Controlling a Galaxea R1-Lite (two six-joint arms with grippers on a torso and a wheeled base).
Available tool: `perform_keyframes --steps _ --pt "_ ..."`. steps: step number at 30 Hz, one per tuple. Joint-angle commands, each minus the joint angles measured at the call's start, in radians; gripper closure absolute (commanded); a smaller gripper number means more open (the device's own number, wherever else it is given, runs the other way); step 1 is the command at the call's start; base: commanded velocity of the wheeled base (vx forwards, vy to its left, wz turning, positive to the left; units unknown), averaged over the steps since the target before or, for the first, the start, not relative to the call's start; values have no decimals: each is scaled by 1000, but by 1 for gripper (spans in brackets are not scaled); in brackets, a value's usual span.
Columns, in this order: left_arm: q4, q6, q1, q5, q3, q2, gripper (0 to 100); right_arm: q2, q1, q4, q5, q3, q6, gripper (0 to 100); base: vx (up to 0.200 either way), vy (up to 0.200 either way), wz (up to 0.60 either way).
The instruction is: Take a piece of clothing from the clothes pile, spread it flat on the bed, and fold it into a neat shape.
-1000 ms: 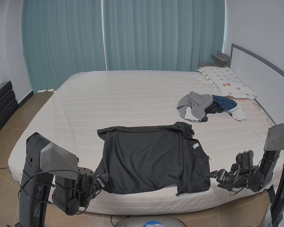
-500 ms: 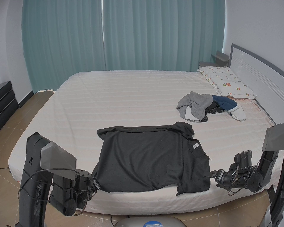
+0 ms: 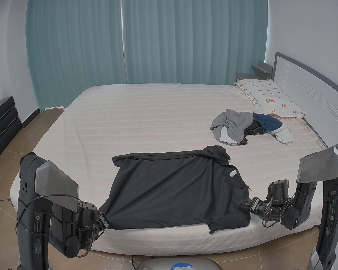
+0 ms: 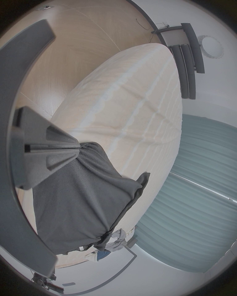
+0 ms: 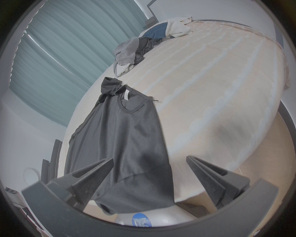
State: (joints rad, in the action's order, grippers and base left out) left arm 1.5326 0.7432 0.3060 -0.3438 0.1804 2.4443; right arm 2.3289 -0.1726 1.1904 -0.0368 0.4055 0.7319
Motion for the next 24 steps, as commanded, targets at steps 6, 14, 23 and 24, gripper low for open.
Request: perform_keyframes --steps 6,14,23,24 --pt "0 5 -48 8 22 -7 100 92 -7 3 2 75 1 100 0 0 0" --pt "0 18 -57 11 36 -5 100 81 1 -29 21 202 0 100 0 0 0" --pt "0 68 -70 2 108 10 100 90 11 -81 54 386 -3 100 0 0 0" --pt "0 68 -70 0 108 12 100 90 11 -83 54 389 -3 100 0 0 0"
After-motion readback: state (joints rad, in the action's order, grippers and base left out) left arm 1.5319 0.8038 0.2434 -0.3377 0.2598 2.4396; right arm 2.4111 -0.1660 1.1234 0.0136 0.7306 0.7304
